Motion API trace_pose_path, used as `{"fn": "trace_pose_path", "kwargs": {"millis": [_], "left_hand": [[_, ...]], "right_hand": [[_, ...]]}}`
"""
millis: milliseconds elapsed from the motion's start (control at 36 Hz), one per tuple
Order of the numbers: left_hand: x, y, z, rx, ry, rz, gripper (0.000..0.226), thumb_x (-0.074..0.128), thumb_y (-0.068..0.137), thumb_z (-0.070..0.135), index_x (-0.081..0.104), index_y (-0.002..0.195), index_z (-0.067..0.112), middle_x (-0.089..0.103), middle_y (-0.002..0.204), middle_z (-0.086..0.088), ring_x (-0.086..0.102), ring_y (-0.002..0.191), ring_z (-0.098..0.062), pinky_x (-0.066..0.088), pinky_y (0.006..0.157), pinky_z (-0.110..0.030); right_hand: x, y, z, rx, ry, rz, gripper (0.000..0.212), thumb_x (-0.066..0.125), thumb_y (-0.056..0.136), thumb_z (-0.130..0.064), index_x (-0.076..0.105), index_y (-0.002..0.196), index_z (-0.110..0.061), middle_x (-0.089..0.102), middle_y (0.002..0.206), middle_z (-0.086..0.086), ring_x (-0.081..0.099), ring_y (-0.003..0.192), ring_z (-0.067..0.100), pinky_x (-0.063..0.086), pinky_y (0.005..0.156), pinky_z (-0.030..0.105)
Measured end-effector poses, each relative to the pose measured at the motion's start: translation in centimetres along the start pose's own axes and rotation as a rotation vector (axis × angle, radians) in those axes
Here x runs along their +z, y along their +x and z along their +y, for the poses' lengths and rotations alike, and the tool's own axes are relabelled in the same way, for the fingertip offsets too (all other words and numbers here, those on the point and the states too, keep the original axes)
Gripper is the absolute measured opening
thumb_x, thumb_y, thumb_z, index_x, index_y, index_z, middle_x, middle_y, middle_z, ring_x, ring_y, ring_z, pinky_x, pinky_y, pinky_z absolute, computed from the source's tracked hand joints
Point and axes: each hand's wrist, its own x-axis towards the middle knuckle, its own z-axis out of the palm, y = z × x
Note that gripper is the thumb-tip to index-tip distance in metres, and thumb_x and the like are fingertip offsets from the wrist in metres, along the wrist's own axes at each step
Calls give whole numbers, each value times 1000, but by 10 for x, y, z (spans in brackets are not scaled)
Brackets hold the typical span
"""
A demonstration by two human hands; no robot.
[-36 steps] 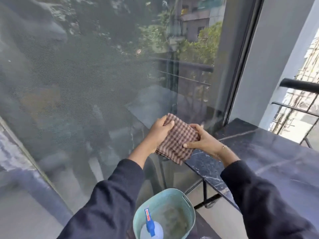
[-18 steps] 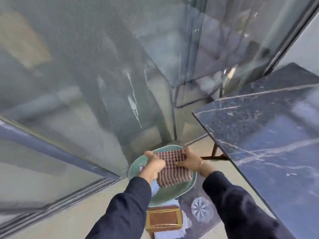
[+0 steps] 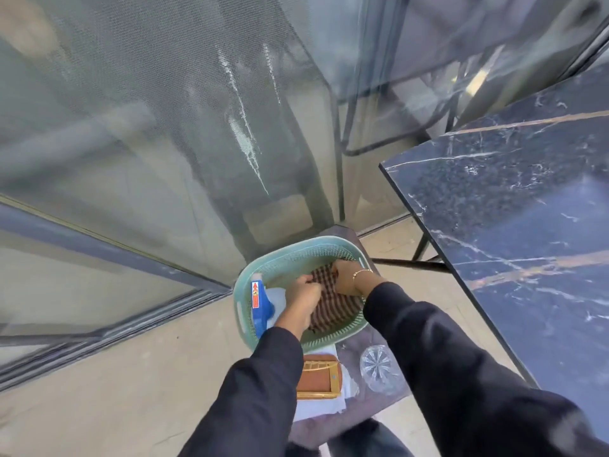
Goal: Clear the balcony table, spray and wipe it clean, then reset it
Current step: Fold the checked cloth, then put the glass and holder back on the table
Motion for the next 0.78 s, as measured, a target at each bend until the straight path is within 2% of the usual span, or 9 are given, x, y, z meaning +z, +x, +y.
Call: {"fn": "trace_pose_path", "kwargs": {"millis": [56,167,306,361,417,500,611,694,778], "left_hand": [[4,-5,-4,13,-23,57,37,52,92,8,56,129,13,60,126,-8,53,97,-19,37,77,-23],[9,-26,-6,161,31,171,31,51,91,9,61,120,12,62,121,-8,56,107,-25,41,82,-27],[16,-64,-24,657,131,83,20,53,88,-2,65,102,6,66,101,-3,62,98,-20,45,86,-24],[22,-75,-35,829,260,40,19,56,86,-2,67,98,8,64,94,3,61,89,-14,46,82,-18],[27,-86,-48,937,397,8,18,58,86,1,68,100,6,63,94,3,58,84,-10,42,74,-6],[35,-98,-70,974,619,-118,33,62,87,12,61,119,7,60,115,-5,57,105,-18,45,91,-21],[44,-95,-95,870,888,-245,81,70,84,31,25,148,10,29,148,-5,27,140,-19,20,109,-21],[56,-89,-103,738,943,-249,99,74,81,29,7,151,8,12,157,-9,12,146,-21,12,112,-23],[66,-76,-104,687,926,-263,95,78,77,23,18,150,8,25,153,-12,25,142,-26,24,111,-31]], "right_hand": [[-2,-3,1,-13,53,5,38,51,88,-9,51,126,-2,53,131,18,49,123,31,38,103,35],[-9,-17,12,-115,192,157,39,50,89,-9,51,128,-5,54,130,13,48,122,28,34,100,29],[-8,-55,49,-74,756,430,28,51,86,4,59,110,-7,66,106,12,59,92,20,49,85,32],[1,-71,72,-22,831,572,25,49,85,7,60,92,-14,66,97,11,59,86,19,51,77,28],[18,-88,93,46,876,609,28,45,85,11,60,93,-12,62,87,4,55,80,17,44,65,19],[49,-108,121,132,802,553,26,51,86,7,61,109,-1,59,89,2,53,89,18,42,67,19],[89,-124,142,176,569,344,42,50,89,-1,51,130,-11,55,131,8,53,110,19,39,93,23],[114,-125,149,78,407,258,58,49,86,-1,35,141,-14,40,145,7,41,133,24,31,111,30],[125,-119,149,83,431,244,66,55,84,-6,30,144,-19,39,147,5,41,133,25,31,112,31]]}}
